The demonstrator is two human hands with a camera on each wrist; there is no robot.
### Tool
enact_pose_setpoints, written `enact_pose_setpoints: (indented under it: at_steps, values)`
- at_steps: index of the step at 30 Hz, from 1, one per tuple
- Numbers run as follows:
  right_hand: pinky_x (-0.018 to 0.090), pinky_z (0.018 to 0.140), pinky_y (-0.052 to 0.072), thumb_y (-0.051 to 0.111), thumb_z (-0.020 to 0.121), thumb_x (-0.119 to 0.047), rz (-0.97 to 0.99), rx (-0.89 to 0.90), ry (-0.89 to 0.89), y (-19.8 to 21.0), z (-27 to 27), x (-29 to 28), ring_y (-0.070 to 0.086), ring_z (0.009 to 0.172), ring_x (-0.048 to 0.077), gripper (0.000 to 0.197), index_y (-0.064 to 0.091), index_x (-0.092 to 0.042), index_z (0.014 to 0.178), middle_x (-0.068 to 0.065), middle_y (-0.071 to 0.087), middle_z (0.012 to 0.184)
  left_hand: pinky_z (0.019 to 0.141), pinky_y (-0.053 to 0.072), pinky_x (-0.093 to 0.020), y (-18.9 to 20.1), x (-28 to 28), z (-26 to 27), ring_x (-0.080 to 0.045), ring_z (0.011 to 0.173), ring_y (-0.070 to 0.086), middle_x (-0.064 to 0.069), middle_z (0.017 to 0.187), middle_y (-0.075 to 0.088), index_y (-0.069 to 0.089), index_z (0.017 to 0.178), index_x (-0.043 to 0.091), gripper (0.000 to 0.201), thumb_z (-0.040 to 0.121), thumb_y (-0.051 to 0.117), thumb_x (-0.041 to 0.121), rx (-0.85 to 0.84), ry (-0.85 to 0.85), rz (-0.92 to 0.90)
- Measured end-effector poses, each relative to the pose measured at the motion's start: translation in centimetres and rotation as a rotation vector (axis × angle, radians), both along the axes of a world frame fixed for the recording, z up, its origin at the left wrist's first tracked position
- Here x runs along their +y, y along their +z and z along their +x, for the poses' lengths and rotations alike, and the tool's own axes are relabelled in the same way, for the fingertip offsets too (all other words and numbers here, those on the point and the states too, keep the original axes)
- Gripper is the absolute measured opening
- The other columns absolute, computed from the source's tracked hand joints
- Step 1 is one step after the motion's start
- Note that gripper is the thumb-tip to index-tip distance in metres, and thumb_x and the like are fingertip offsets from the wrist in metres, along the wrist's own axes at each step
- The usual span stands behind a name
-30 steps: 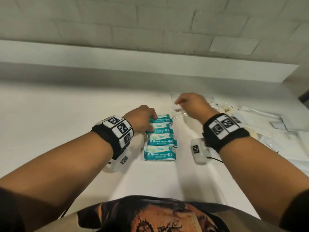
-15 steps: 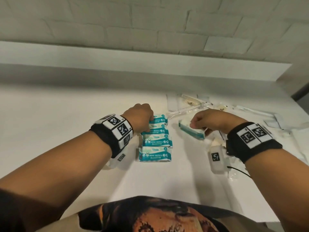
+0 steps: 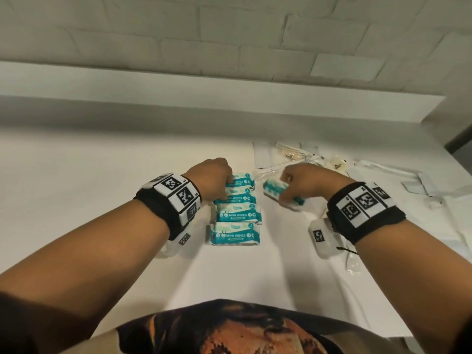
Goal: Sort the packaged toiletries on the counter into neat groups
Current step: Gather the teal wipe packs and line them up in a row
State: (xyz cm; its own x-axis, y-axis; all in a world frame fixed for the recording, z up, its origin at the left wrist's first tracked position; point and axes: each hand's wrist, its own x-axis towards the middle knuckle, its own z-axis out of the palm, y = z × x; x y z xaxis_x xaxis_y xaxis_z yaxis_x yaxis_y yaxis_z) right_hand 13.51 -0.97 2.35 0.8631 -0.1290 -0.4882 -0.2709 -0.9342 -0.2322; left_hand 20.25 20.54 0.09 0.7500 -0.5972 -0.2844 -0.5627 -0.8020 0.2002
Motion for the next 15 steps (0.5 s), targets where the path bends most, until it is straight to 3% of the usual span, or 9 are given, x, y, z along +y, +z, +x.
enact_pose_setpoints:
  at_steps: [3,6,8,10,13,15]
  values:
    - [0.016,0.058,0.043,0.070,0.084,-0.020,0.295,-0.268,-0.041,1.8,2.4,2.2,0.060,0.078,0.003,0.037,0.059,-0.024,0.119,-0.007,0.063,0.098,0.090,0.046,-0.033,-0.1,0.2,0.0,-0.023,0.110,0.054,-0.003,0.126,0.050,0.061,0.123,0.017,0.046,0.080,0.074,0.025,0.005,0.009,-0.012]
    - [0.020,0.063,0.050,0.073,0.081,-0.016,0.304,-0.417,-0.054,1.3,5.5,4.7,0.063,0.079,0.006,0.036,0.065,-0.023,0.115,-0.006,0.066,0.101,0.092,0.047,-0.036,-0.1,0.3,-0.1,-0.024,0.109,0.055,-0.003,0.125,0.050,0.061,0.124,0.018,0.047,0.080,0.074,0.024,0.009,0.024,-0.020]
    - [0.031,0.081,0.055,0.074,0.079,-0.014,0.186,-0.401,-0.017,-0.6,7.2,5.9,0.065,0.092,0.014,0.041,0.065,-0.021,0.119,-0.002,0.068,0.111,0.092,0.048,-0.035,-0.2,0.4,-0.1,-0.023,0.107,0.055,-0.003,0.125,0.050,0.061,0.124,0.017,0.047,0.080,0.074,0.024,0.009,0.040,-0.032]
    - [0.030,0.095,0.048,0.071,0.081,-0.009,0.046,-0.295,0.102,-2.4,8.0,6.6,0.060,0.110,0.018,0.051,0.060,-0.020,0.129,0.000,0.062,0.127,0.090,0.048,-0.034,-0.3,0.5,-0.2,-0.022,0.105,0.055,-0.001,0.124,0.051,0.061,0.123,0.017,0.046,0.080,0.074,0.024,0.014,0.055,-0.052]
    - [0.025,0.092,0.042,0.065,0.086,-0.007,-0.030,-0.187,0.209,-2.5,8.4,6.6,0.056,0.117,0.017,0.054,0.053,-0.021,0.136,-0.003,0.057,0.135,0.091,0.048,-0.034,-0.2,0.7,-0.4,-0.021,0.106,0.055,-0.001,0.125,0.050,0.060,0.126,0.018,0.047,0.081,0.073,0.026,0.019,0.042,-0.051]
    - [0.026,0.097,0.040,0.062,0.087,-0.003,0.019,-0.173,0.208,-2.1,8.4,6.0,0.054,0.120,0.015,0.054,0.053,-0.021,0.137,-0.004,0.056,0.138,0.092,0.048,-0.034,0.0,0.7,-0.4,-0.021,0.107,0.054,-0.002,0.126,0.049,0.060,0.127,0.018,0.048,0.081,0.073,0.026,0.009,0.029,-0.040]
